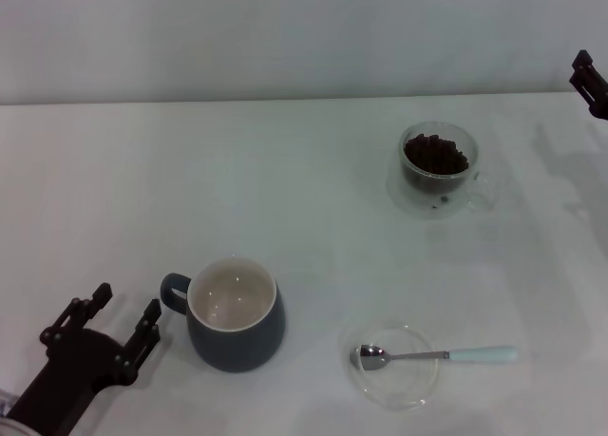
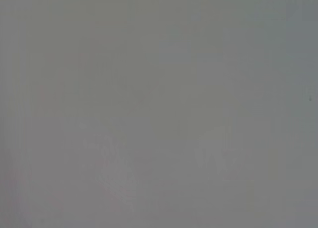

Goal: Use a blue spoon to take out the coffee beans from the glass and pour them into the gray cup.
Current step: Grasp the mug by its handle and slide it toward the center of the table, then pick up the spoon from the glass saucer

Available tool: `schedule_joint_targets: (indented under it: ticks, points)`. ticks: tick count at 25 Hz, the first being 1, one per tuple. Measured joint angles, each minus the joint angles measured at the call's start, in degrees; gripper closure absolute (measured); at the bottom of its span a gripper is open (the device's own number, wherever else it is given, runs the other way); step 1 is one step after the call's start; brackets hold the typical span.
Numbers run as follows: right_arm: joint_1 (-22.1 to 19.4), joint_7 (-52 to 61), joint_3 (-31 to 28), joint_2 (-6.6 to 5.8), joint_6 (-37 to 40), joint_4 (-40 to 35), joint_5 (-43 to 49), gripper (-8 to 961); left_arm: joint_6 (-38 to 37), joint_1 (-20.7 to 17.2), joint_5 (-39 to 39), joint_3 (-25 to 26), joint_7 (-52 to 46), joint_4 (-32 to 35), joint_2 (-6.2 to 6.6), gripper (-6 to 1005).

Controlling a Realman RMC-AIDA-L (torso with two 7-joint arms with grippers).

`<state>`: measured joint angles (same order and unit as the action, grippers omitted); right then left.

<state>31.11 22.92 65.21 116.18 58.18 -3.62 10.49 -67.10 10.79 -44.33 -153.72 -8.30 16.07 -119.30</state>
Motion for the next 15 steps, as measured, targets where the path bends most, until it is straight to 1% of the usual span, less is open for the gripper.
schedule_joint_targets:
  ticks: [3,6,8,9,10,12,15]
  points:
    - [0.02,0.05,0.00,0.00,-0.04,0.06,0.05,84,-1.59,-1.06,-0.08,0.06,0.00,-0.21,0.05,340]
    - [-0.09,1.36,0.00,-0.01,-0.31,0.24,0.07,84,-5.13,-2.86,-1.16,0.72,0.01,-0.70,0.04,344]
    - [-0.57,4.13,0.41,-0.14,-0.42,0.37,0.08,84,-7.90,-3.91,-3.63,1.27,0.01,-1.23,0.02,347]
    - [-1.07,6.46,1.20,-0.26,-0.42,0.38,0.10,84,-8.20,-3.98,-4.28,1.29,-0.03,-1.41,0.02,348]
    - [-1.67,8.93,2.05,-0.36,-0.43,0.39,0.12,84,-9.47,-4.15,-6.80,1.39,-0.27,-2.07,0.04,348]
    - [-3.26,15.04,5.23,-0.61,-0.03,0.06,0.15,84,-11.44,-4.03,-11.97,1.40,-0.75,-2.86,0.03,348]
    - [-6.62,24.23,10.02,-1.00,2.17,-0.70,0.17,84,-12.64,-3.15,-16.26,1.42,-1.17,-3.01,0.03,347]
